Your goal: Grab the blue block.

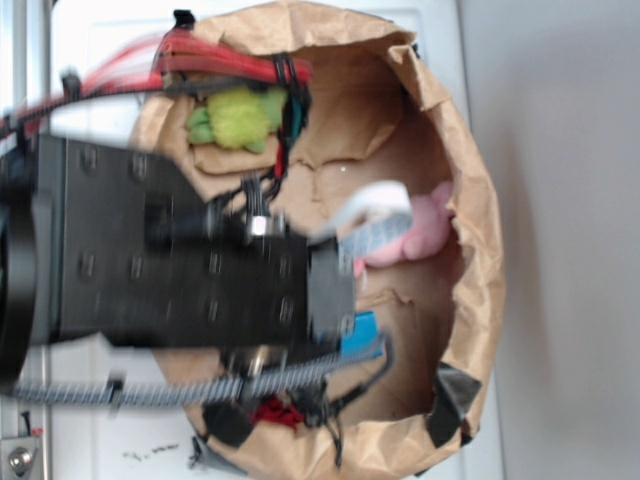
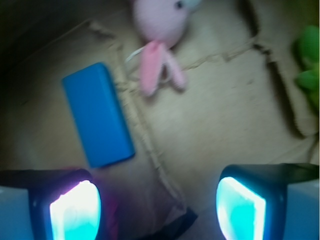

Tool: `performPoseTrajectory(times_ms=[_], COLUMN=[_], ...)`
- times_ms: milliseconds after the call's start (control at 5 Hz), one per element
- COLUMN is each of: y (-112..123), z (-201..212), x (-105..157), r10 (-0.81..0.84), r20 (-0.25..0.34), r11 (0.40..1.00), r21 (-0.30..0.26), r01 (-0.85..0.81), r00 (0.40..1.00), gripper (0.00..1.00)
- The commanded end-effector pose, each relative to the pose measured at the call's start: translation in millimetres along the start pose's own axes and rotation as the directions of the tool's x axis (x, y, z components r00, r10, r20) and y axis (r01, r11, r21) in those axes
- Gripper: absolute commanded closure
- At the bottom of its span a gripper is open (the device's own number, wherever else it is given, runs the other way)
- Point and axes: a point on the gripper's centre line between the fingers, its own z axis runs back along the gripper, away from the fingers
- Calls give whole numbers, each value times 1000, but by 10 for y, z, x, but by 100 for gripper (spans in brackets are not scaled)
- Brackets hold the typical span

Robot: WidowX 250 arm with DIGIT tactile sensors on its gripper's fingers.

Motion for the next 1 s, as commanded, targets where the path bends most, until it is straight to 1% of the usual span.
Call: performPoseTrajectory(times_ms=[0,200,400,600,800], y=[-294,-345,-324,-93,133], z=[230,158,-1,-76,-30], x=[-77,-4,169,416,576], r10=[35,53,62,-19,-53], r20=[75,100,122,101,113], r11=[998,998,998,1000,999], r21=[-47,-34,-11,0,1], r01=[-32,-49,-61,19,53], r00=[997,994,991,995,992], gripper=[0,0,0,0,0])
